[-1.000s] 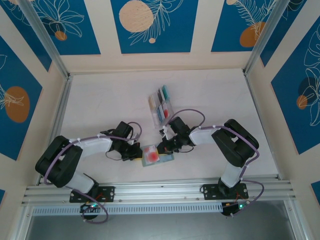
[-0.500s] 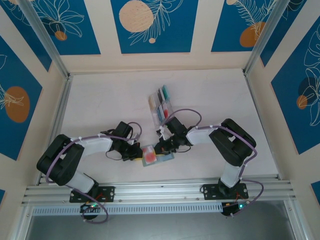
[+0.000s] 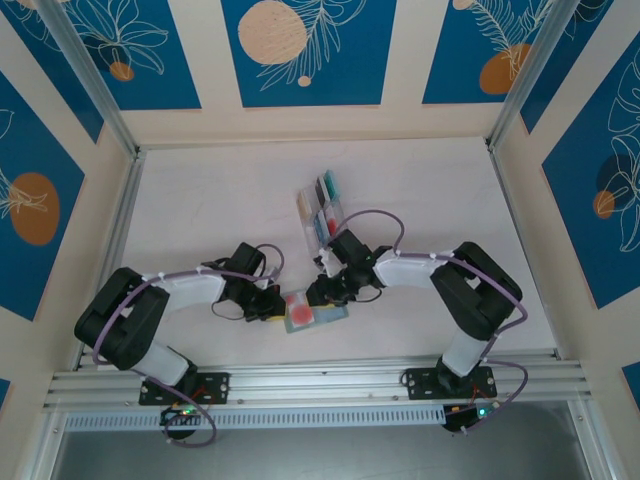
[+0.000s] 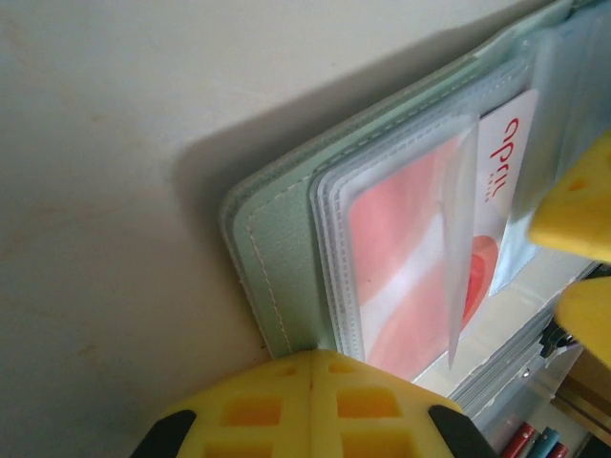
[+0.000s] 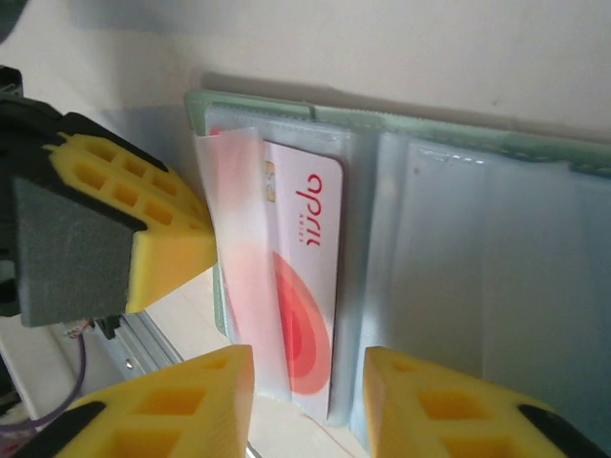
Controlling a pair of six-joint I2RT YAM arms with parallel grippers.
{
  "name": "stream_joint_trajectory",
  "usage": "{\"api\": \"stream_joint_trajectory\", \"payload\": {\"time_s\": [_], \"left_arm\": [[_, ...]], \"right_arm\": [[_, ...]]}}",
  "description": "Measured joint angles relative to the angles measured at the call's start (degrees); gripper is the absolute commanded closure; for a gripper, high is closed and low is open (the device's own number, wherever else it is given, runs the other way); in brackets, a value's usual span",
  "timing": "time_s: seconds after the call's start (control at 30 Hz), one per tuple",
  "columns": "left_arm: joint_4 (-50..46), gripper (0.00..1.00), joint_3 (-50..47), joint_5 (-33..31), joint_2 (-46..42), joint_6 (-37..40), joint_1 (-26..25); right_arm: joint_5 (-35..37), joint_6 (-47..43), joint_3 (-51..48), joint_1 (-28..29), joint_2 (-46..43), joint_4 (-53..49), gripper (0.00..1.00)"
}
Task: Put the credit cards into the card holder
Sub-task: Insert the credit card into the card slot, then flip over the card slot in the card holder.
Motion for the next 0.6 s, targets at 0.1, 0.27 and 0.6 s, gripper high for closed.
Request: {"api": "stream_joint_trajectory", "payload": {"time_s": [0.1,0.27,0.6], "left_arm": [[-0.63,1.0,0.35,-0.28,0.02,1.01,0.0],[-1.79,1.0,1.11,-0.55,0.39,2.47,-0.07],[-2.54,1.0,1.64,-0.55,0.81,2.95,-0.07]], "right_arm": [[3.13,-2.14,2.32,0.0,-2.6,-4.96,0.6],[9.68,-6.64,7.63,0.0,-4.9,-13.64,0.72],[21.55,-12.94,16.17,1.4,1.33,-22.75,0.64]]}}
